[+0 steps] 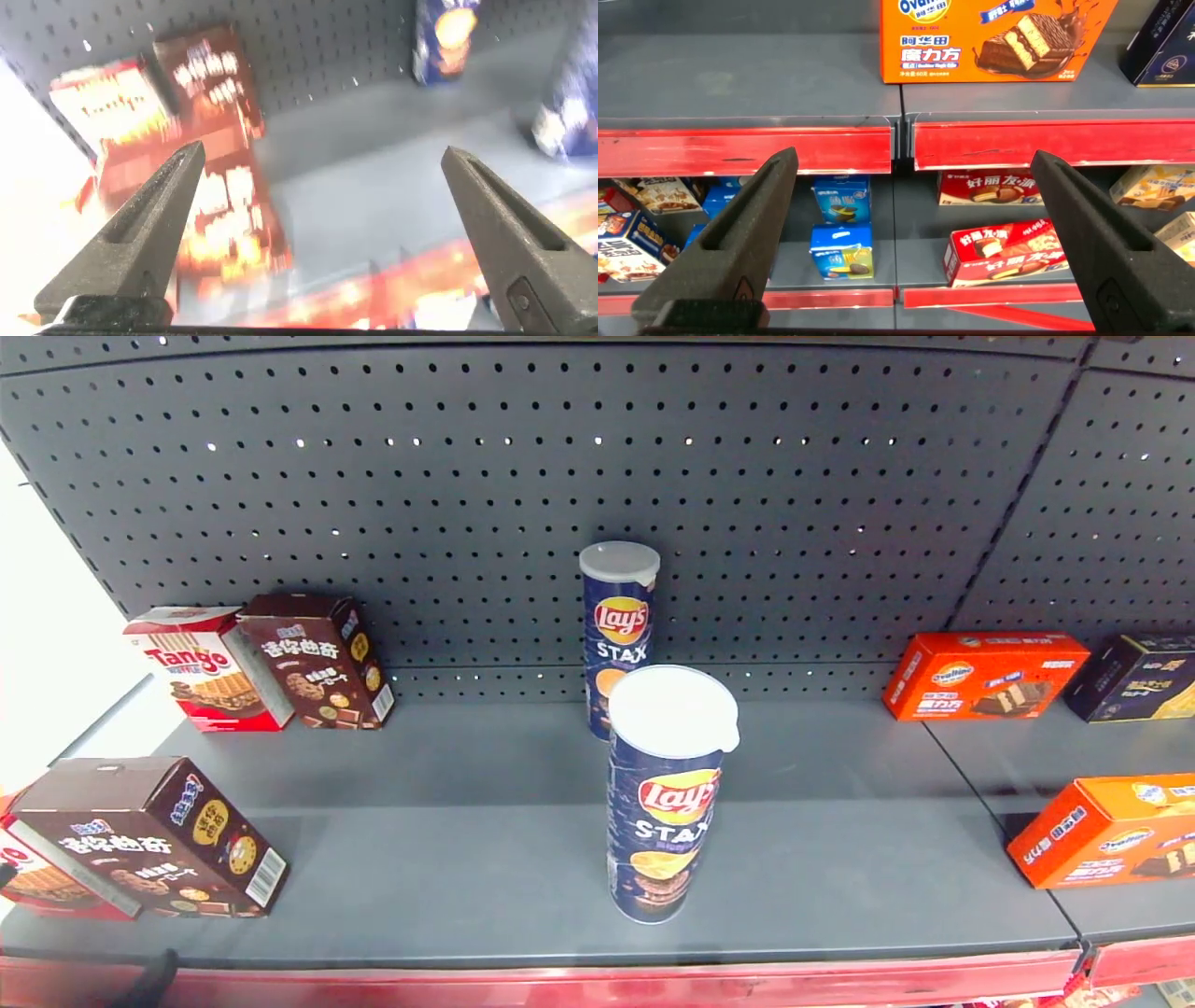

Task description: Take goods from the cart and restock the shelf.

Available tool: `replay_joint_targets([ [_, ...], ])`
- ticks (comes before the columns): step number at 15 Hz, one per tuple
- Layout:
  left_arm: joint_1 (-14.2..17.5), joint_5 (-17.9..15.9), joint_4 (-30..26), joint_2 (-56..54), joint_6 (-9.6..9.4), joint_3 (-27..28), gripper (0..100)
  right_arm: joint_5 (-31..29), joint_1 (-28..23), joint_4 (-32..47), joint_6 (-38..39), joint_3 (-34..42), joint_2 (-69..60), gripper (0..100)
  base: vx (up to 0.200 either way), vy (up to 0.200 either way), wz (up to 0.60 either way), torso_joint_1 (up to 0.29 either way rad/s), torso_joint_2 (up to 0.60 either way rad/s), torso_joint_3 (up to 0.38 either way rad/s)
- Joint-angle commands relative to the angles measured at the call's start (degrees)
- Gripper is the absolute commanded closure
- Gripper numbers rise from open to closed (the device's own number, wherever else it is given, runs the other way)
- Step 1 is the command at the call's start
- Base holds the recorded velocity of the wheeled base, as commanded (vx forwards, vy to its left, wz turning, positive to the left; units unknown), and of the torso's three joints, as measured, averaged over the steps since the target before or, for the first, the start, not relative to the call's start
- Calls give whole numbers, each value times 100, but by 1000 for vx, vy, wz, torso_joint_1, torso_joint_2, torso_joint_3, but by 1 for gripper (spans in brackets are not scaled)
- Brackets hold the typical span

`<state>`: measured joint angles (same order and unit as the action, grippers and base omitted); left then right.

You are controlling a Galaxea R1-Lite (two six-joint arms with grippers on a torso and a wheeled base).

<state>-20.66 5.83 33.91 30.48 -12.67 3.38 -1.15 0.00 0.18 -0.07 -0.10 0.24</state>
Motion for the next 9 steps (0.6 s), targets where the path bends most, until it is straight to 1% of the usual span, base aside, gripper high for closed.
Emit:
replay_joint_targets([
  [1,941,-468,-790,-1193,36,-338,0,0,0,-1,-1,1,2,0,0,0,0,0,0,0],
  [2,1161,-486,-1344,-1501,45,-338,0,0,0,-1,-1,1,2,0,0,0,0,0,0,0],
  [3,1363,-521,-1757,-1738,36,-338,0,0,0,-1,-1,1,11,0,0,0,0,0,0,0],
  [4,1653,-688,-2205,-2011,54,-338,0,0,0,-1,-1,1,2,0,0,0,0,0,0,0],
  [5,1820,-802,-2451,-2248,89,-338,0,0,0,-1,-1,1,11,0,0,0,0,0,0,0],
  [6,1908,-820,-2644,-2415,159,-338,0,0,0,-1,-1,1,11,0,0,0,0,0,0,0],
  [7,2049,-829,-3031,-2591,194,-338,0,-8,0,-1,-1,1,11,0,0,0,0,0,0,0],
  [9,2251,-820,-3013,-2670,238,-338,0,0,0,-1,-1,1,2,0,0,0,0,0,0,0],
])
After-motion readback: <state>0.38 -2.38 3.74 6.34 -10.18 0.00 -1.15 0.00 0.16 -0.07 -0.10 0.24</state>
